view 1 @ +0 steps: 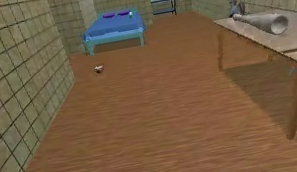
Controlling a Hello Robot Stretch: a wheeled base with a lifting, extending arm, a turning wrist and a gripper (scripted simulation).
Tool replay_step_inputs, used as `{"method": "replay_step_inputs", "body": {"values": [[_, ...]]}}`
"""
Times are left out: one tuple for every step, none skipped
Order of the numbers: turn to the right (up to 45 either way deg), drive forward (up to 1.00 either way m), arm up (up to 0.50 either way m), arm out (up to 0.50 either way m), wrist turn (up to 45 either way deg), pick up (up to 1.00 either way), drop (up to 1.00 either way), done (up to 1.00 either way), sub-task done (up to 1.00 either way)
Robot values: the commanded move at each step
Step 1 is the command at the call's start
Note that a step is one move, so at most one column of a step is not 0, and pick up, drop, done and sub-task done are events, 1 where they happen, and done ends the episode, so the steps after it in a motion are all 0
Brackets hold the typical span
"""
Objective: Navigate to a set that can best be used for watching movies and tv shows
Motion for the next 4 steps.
{"method": "replay_step_inputs", "body": {"values": [[6.0, 0.00, 0.00, 0.00, 0.0, 0.00, 0.00, 0.00, 0.00], [0.0, 1.00, 0.00, 0.00, 0.0, 0.00, 0.00, 0.00, 0.00], [0.0, 1.00, 0.00, 0.00, 0.0, 0.00, 0.00, 0.00, 0.00], [3.0, 0.00, 0.00, 0.00, 0.0, 0.00, 0.00, 0.00, 0.00]]}}
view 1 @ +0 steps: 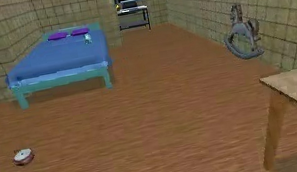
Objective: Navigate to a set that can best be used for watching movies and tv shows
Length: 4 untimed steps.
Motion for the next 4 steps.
{"method": "replay_step_inputs", "body": {"values": [[0.0, 1.00, 0.00, 0.00, 0.0, 0.00, 0.00, 0.00, 0.00], [3.0, 0.00, 0.00, 0.00, 0.0, 0.00, 0.00, 0.00, 0.00], [0.0, 0.35, 0.00, 0.00, 0.0, 0.00, 0.00, 0.00, 0.00], [0.0, 1.00, 0.00, 0.00, 0.0, 0.00, 0.00, 0.00, 0.00]]}}
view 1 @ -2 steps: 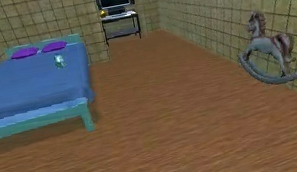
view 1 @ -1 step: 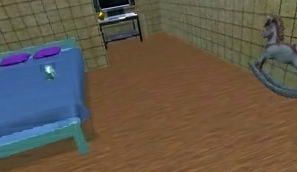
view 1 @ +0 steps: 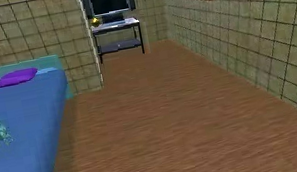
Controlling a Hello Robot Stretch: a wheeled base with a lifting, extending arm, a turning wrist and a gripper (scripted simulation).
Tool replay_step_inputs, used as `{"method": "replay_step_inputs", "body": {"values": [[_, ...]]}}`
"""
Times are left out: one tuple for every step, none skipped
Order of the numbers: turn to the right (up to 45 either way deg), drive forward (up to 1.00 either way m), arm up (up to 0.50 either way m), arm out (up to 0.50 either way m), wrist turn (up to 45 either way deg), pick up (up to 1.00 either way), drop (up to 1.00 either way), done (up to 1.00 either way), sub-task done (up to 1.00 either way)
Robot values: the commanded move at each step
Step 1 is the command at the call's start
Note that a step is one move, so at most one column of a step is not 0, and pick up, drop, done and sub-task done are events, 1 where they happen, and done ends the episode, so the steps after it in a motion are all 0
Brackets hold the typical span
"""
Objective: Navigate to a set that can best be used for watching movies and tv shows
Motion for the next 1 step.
{"method": "replay_step_inputs", "body": {"values": [[0.0, 0.55, 0.00, 0.00, 0.0, 0.00, 0.00, 0.00, 0.00]]}}
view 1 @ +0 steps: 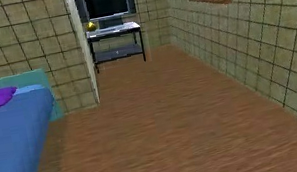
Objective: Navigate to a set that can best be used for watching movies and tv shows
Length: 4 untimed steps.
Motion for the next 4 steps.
{"method": "replay_step_inputs", "body": {"values": [[-6.0, 0.00, 0.00, 0.00, 0.0, 0.00, 0.00, 0.00, 0.00], [0.0, 1.00, 0.00, 0.00, 0.0, 0.00, 0.00, 0.00, 0.00], [0.0, 1.00, 0.00, 0.00, 0.0, 0.00, 0.00, 0.00, 0.00], [0.0, 1.00, 0.00, 0.00, 0.0, 0.00, 0.00, 0.00, 0.00]]}}
